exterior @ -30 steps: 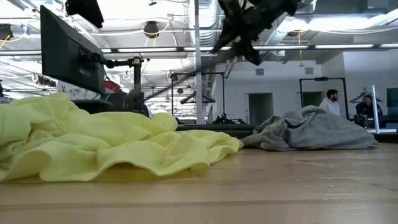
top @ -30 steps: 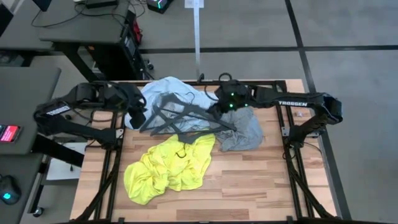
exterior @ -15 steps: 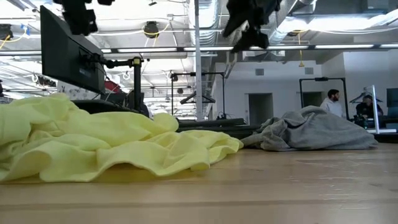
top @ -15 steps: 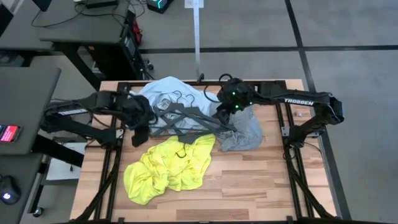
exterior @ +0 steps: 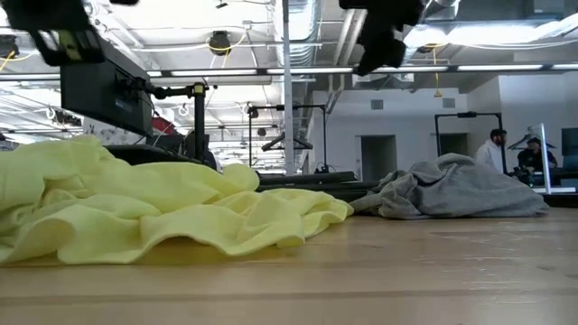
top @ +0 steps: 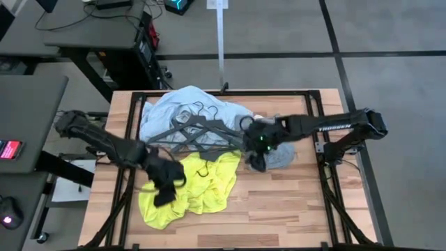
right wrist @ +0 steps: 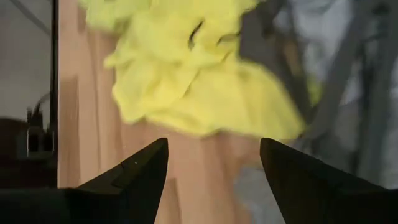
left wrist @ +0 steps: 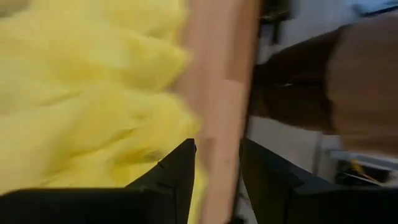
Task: Hang clothes
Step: Hang the yellow shirt on the rack
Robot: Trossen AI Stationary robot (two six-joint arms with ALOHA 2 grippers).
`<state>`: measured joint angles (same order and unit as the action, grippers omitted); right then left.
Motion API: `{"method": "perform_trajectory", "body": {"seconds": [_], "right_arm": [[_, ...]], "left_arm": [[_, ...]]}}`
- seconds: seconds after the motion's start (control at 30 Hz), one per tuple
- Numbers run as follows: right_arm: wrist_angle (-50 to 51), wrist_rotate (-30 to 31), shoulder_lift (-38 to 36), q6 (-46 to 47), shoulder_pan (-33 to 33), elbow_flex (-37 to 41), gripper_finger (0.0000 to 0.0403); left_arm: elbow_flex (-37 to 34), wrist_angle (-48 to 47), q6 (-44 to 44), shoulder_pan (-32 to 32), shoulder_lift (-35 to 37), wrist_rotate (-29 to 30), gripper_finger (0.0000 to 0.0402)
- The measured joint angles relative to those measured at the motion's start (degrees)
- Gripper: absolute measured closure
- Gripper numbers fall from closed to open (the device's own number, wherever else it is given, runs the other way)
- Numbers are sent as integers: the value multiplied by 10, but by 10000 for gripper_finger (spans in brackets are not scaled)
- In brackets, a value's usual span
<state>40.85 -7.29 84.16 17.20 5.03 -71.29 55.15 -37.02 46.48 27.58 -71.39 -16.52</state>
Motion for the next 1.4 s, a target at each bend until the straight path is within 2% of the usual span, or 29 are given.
{"method": "perform_trajectory", "body": {"seconds": [0.13, 0.27, 0.47, 0.7, 0.9, 1.23, 1.33, 1.4], "right_arm": [[-53, 1, 0, 36, 51, 38, 159], [-98, 14, 0, 77, 85, 66, 159], [-100, 29, 0, 98, 115, 69, 159], [-100, 39, 0, 98, 126, 69, 159], [-99, 46, 0, 98, 126, 69, 159], [-98, 47, 0, 109, 125, 69, 159], [-98, 48, 0, 113, 125, 69, 159], [-99, 51, 0, 113, 125, 69, 159]], "left_arm": [[-4, -17, 96, 56, -53, 63, 292], [-4, -53, 197, 80, -93, 126, 292], [-17, -73, 330, 82, -117, 150, 292], [-76, -4, 433, 83, -119, 153, 292], [-106, 48, 463, 85, -126, 154, 292], [-107, 37, 435, 84, -167, 117, 294], [-95, 1, 422, 84, -169, 121, 321], [-91, -19, 403, 85, -169, 122, 363]]}}
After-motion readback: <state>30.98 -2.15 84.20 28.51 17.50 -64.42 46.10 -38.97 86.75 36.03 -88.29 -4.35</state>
